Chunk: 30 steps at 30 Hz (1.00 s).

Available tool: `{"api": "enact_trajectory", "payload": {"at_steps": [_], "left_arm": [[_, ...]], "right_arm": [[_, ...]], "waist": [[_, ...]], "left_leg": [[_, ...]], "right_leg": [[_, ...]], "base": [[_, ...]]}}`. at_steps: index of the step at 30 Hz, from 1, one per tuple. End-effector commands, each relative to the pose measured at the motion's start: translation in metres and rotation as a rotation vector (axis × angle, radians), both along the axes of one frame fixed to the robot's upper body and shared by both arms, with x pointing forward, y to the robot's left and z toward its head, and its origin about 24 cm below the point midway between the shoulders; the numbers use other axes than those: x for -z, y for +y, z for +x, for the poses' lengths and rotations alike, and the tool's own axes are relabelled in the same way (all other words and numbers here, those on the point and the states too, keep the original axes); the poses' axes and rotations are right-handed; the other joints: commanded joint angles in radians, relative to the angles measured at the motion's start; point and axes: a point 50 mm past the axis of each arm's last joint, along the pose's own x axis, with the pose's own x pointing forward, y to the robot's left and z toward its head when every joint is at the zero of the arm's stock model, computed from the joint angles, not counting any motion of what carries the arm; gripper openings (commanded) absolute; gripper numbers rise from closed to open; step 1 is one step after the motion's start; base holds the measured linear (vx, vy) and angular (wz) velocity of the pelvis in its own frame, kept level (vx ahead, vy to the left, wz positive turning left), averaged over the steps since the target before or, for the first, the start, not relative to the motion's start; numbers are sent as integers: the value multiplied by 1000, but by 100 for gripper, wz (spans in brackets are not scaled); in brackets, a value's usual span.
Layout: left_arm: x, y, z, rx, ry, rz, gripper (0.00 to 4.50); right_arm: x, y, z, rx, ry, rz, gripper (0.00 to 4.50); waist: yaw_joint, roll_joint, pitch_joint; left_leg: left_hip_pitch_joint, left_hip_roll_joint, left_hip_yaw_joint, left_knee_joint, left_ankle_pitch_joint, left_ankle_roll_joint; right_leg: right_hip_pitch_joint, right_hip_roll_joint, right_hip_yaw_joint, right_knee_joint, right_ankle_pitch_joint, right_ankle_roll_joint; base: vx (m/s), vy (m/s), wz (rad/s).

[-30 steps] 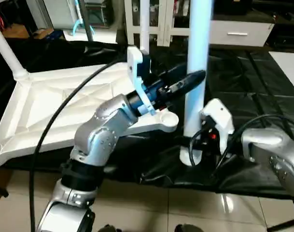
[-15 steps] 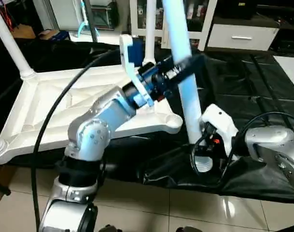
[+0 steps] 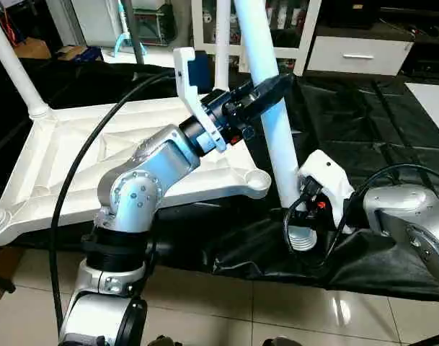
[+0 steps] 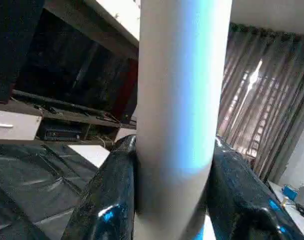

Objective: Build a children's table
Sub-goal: Insert table leg to table base

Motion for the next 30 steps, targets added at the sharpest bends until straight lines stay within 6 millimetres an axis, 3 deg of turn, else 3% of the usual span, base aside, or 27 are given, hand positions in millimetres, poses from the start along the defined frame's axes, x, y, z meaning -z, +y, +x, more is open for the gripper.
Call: {"api": "enact_trajectory", "payload": {"at_steps": [1, 13, 14, 18, 22, 28, 29, 30], "left_arm": [[0, 4, 5, -39, 27, -4, 162], [-3, 6, 6, -53, 24, -18, 161], [-3, 6, 6, -48, 19, -18, 161], [-4, 7, 5, -25, 3, -28, 160], [-4, 9, 5, -12, -12, -24, 160], [-6, 13, 4, 25, -49, -55, 160], [-13, 15, -1, 125, -74, -123, 160], [-15, 15, -3, 162, -82, -143, 160]], "right_arm": [[-12, 1, 3, -15, -70, 14, 184], [-21, 5, 7, -14, -115, 107, 184], [-24, 5, 8, -17, -121, 133, 240], [-33, 6, 8, -31, -144, 224, 285], [-44, 4, 6, -86, -171, 298, 308], [-54, -4, -3, -169, -201, 341, 350], [-60, -17, -8, -209, -176, 374, 350], [-62, -21, -10, -221, -166, 383, 350]], "waist": [[2, -23, -92], [2, -23, -93], [2, -23, -93], [2, -22, -94], [3, -21, -95], [7, -23, -96], [5, -29, -94], [13, -27, -97]], "left_leg": [[-1, -18, 19, -60, -148, 39], [-4, -17, 19, -58, -138, 45], [-5, -17, 19, -58, -139, 45], [-3, -18, 20, -57, -145, 49], [0, -17, 21, -56, -140, 60], [0, -16, 21, -57, -141, 68], [-1, -15, 22, -57, -142, 72], [2, -17, 23, -55, -146, 79]], "right_leg": [[73, 10, 9, -66, -251, -178], [70, 9, 7, -67, -268, -170], [70, 10, 7, -67, -267, -170], [67, 11, 6, -68, -273, -165], [68, 12, 7, -65, -233, -185], [69, 9, 7, -65, -238, -186], [68, 10, 7, -66, -237, -190], [72, 8, 8, -63, -239, -199]], "base": [[0, 0, 0], [0, 0, 0], [0, 0, 0], [0, 0, 0], [0, 0, 0], [0, 0, 0], [0, 0, 0], [0, 0, 0]]}}
